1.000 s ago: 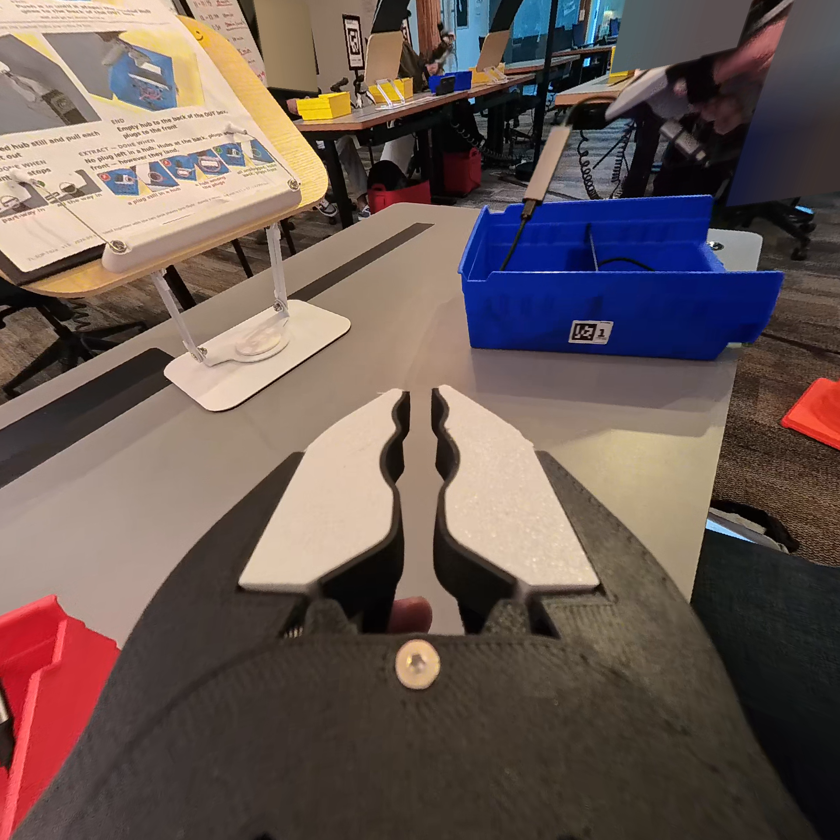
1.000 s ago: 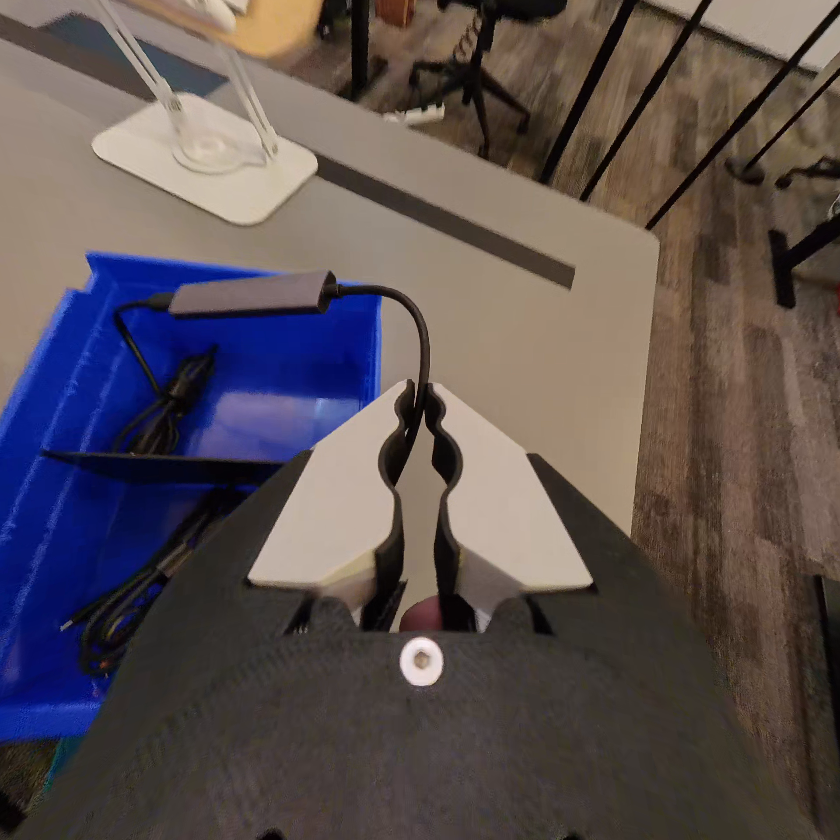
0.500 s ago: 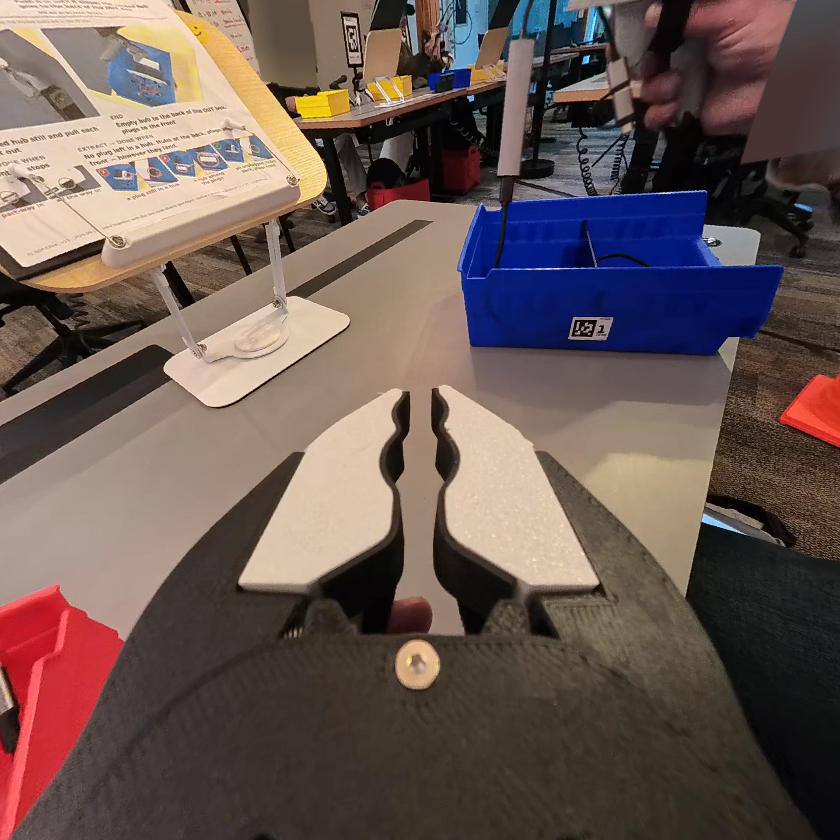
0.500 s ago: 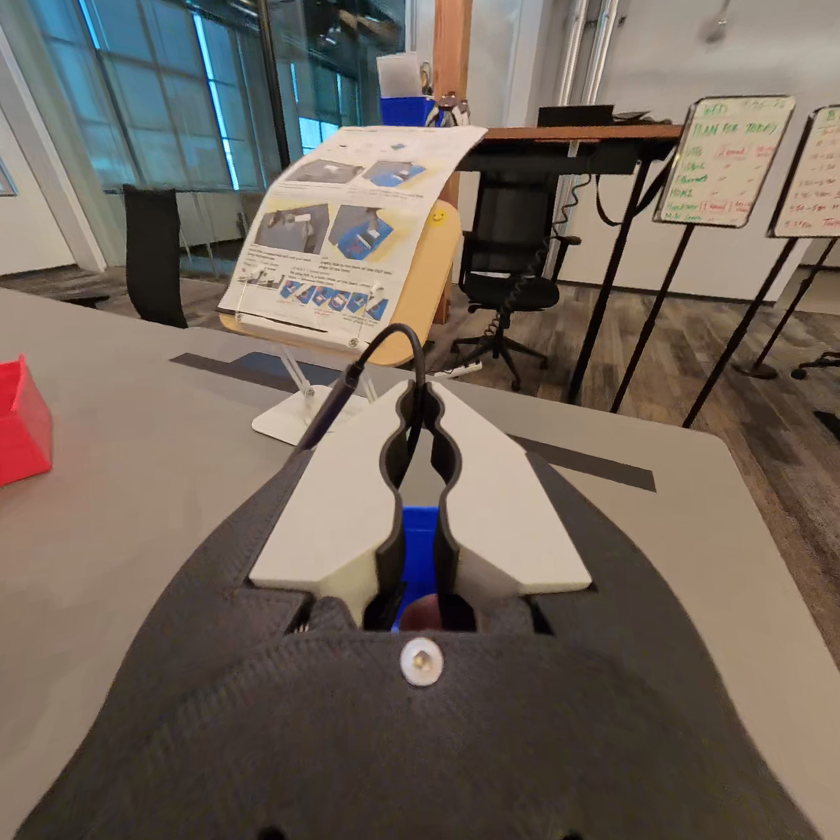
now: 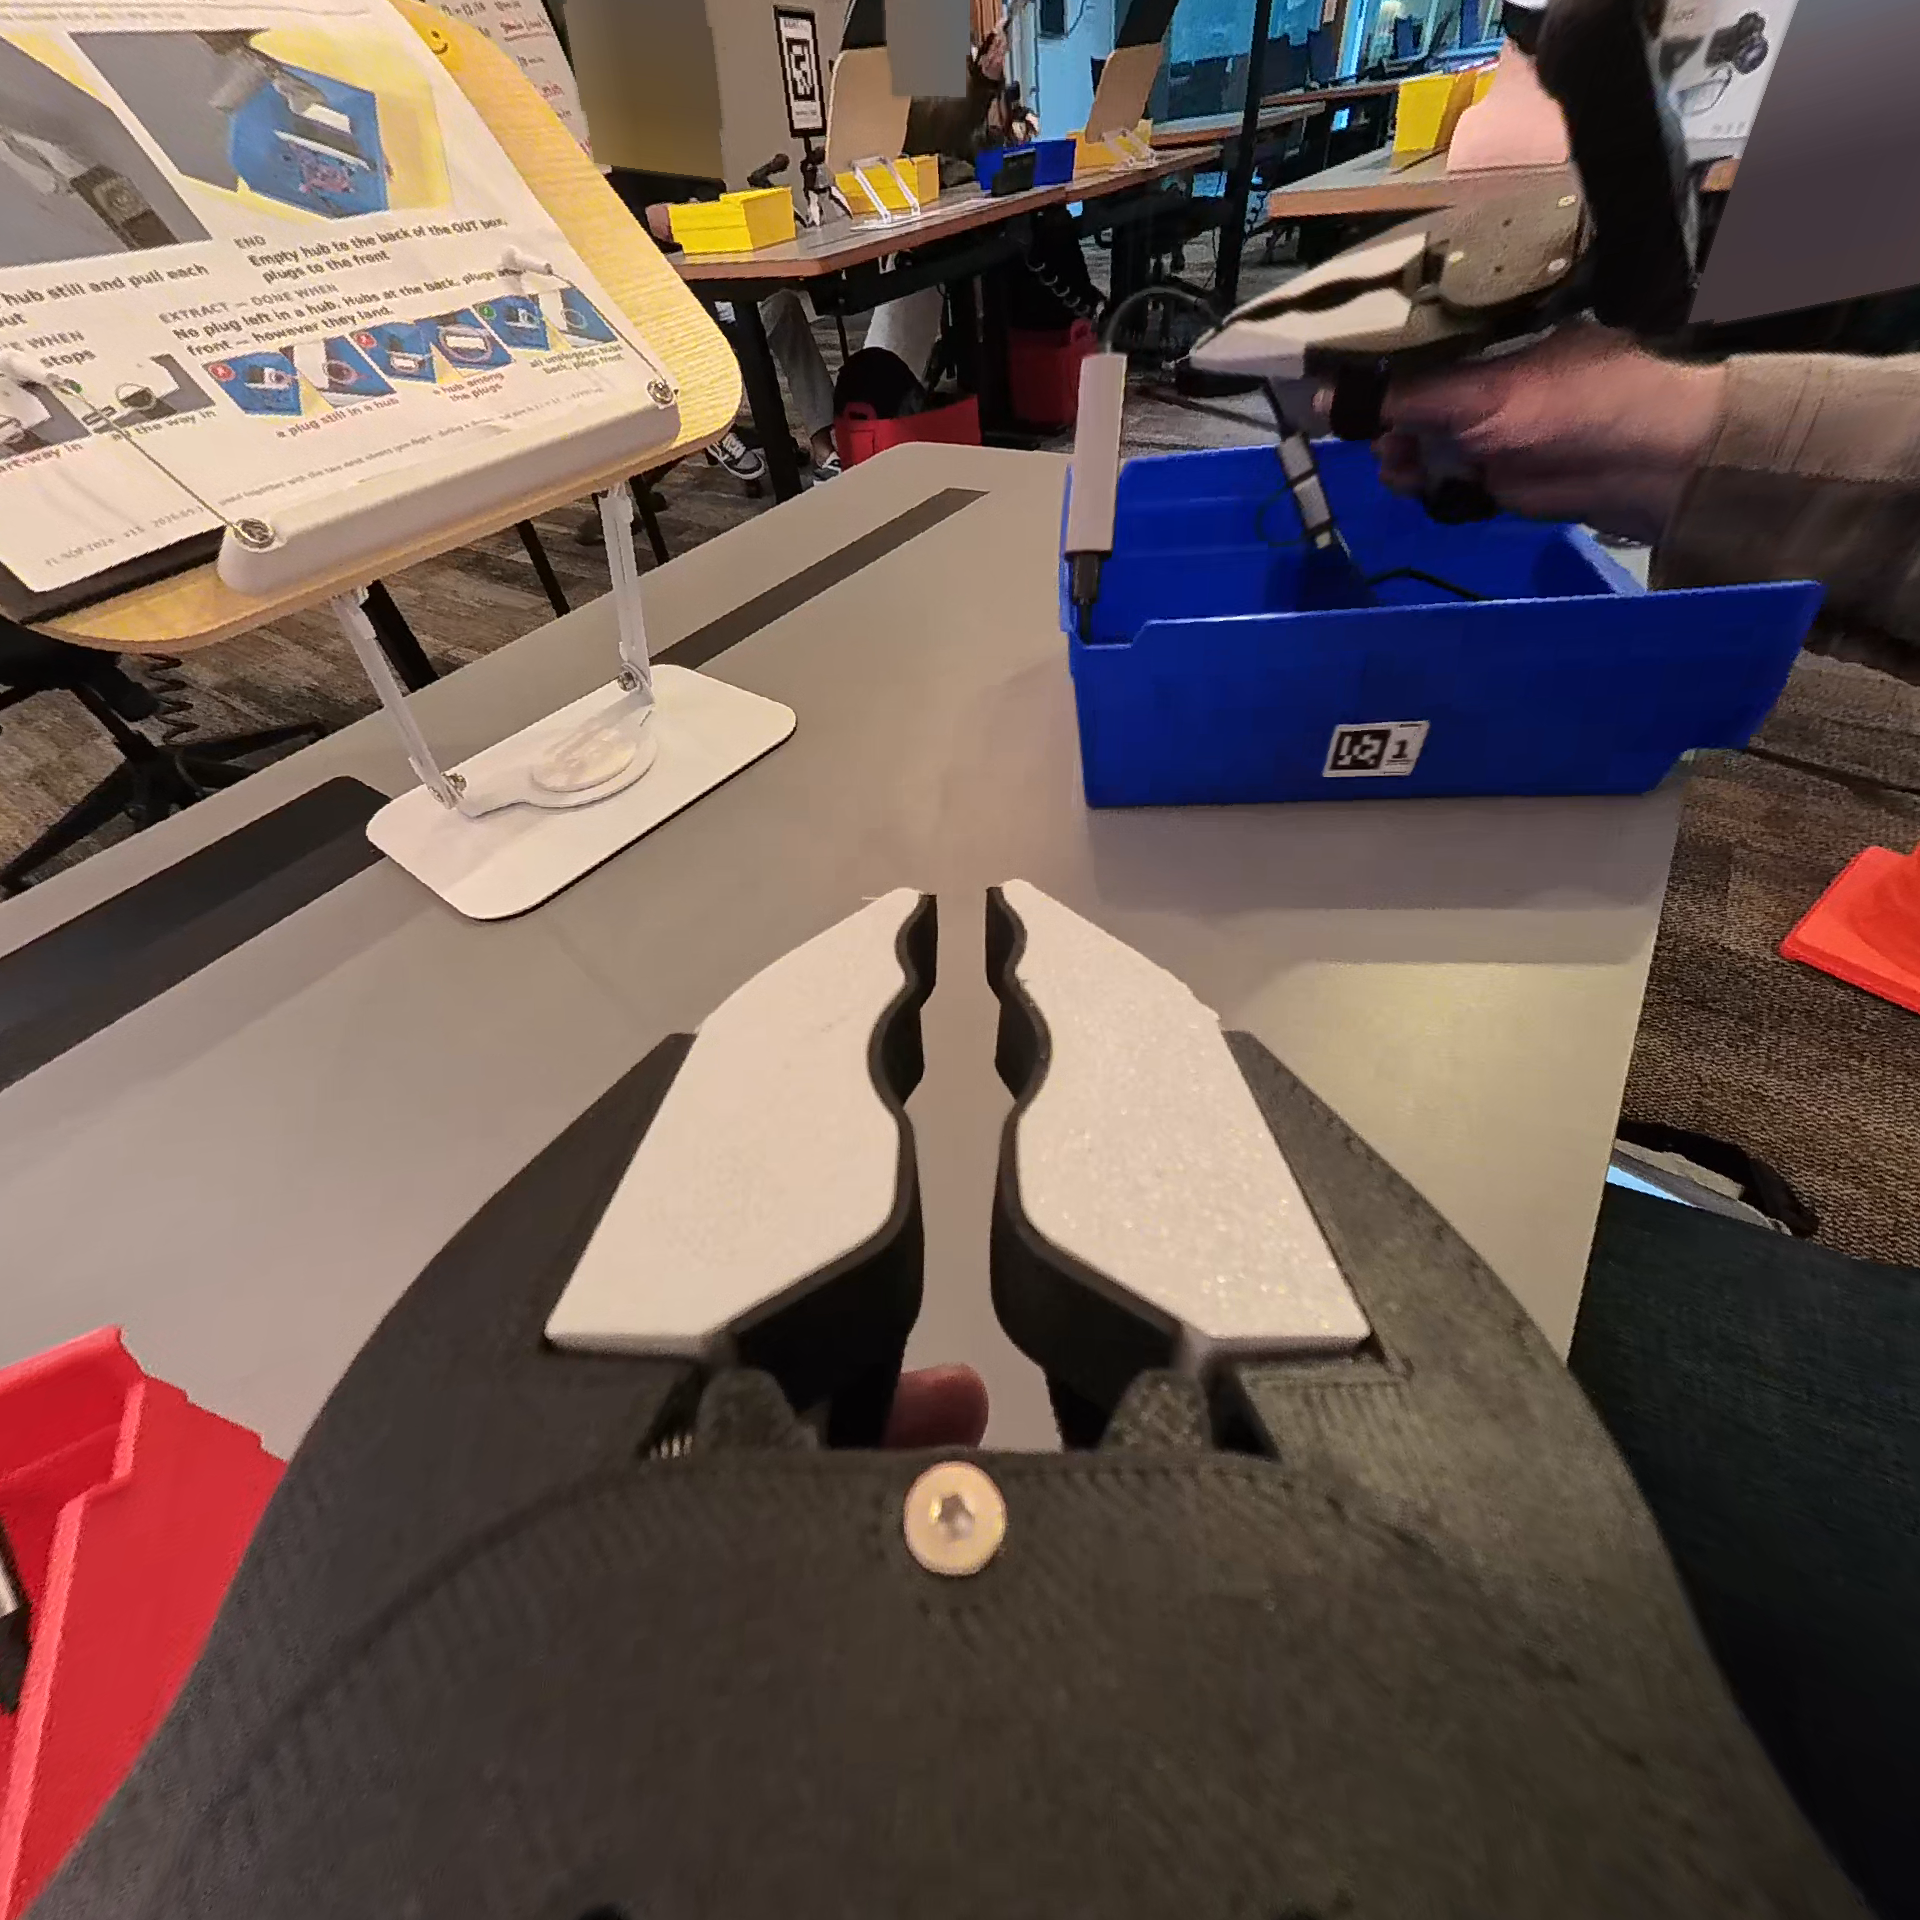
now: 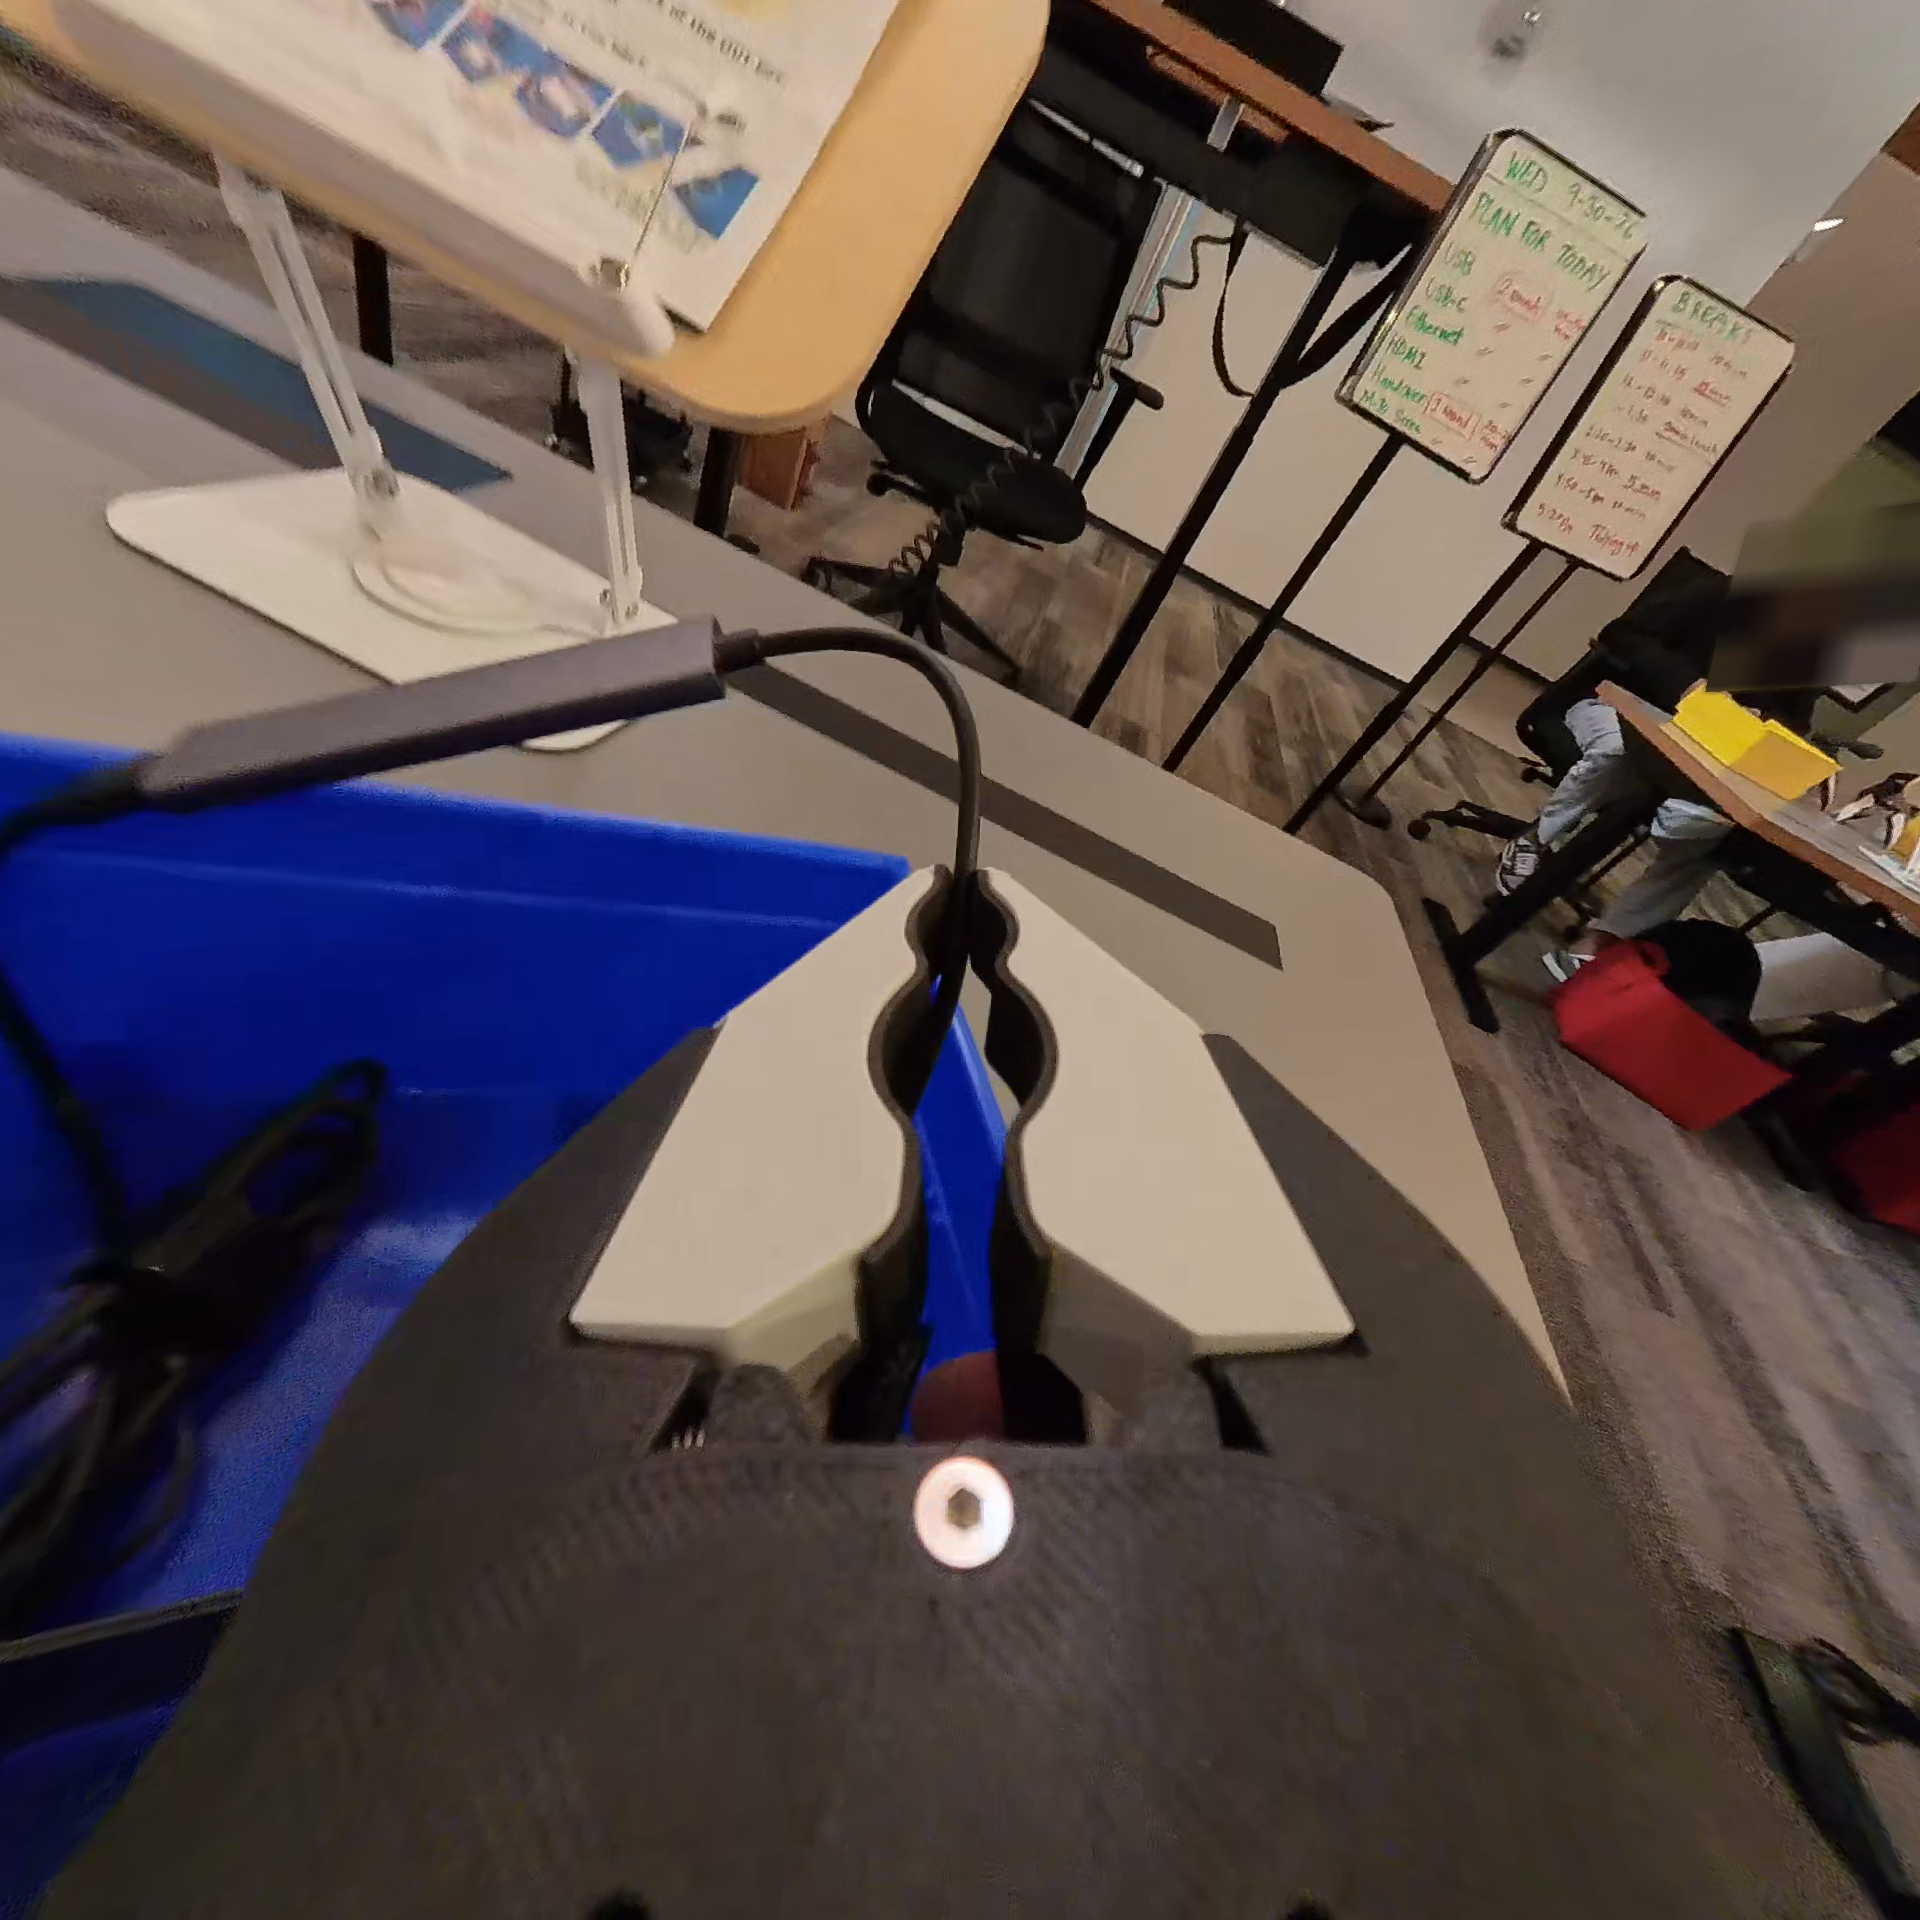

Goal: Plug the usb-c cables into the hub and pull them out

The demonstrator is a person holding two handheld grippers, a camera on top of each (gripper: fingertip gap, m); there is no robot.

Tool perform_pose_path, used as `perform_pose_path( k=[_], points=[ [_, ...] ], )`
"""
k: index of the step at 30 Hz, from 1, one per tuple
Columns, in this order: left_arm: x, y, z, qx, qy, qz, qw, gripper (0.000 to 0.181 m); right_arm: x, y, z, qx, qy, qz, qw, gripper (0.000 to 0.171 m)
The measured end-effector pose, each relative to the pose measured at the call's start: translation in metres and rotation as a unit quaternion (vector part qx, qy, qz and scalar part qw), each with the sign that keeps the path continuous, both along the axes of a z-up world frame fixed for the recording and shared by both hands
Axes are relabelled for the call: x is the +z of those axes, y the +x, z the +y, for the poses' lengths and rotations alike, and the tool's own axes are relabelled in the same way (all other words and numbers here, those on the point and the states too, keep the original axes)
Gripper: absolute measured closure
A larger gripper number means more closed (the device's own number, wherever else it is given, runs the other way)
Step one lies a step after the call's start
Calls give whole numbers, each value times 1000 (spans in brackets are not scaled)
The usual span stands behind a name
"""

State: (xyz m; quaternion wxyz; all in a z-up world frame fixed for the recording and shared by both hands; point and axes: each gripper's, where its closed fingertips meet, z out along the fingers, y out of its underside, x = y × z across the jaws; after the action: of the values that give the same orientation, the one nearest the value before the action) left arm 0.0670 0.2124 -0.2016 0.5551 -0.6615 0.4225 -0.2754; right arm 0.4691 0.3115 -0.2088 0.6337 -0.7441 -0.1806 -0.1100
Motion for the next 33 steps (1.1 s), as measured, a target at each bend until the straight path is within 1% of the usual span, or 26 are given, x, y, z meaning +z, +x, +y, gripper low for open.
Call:
perform_pose_path(
  k=[6, 11, 14, 17, 24, 29, 33],
  points=[
    [0, 1, -1, -1, 1, 2, 1000, 173, -28, -9, 4, 1, -43, -64, 997, 170],
    [2, -2, -1, 2, 7, 3, 1000, 173, -44, -11, 4, 1, -81, -156, 984, 169],
    [2, -3, 0, 3, 5, 2, 1000, 173, -44, -10, 3, -2, -84, -184, 979, 168],
    [0, -3, 0, 2, 4, 3, 1000, 173, -43, -10, 2, 1, -85, -197, 977, 168],
    [0, -5, 0, 5, 6, 6, 1000, 173, -51, -27, -14, 74, -125, -181, 973, 164],
    [-2, -1, -2, 1, 7, 10, 1000, 173, -66, -36, -25, 121, -178, -205, 955, 163],
    [-2, -1, -2, 1, 9, 14, 1000, 173, -77, -36, -29, 132, -217, -217, 943, 163]
  ],
)
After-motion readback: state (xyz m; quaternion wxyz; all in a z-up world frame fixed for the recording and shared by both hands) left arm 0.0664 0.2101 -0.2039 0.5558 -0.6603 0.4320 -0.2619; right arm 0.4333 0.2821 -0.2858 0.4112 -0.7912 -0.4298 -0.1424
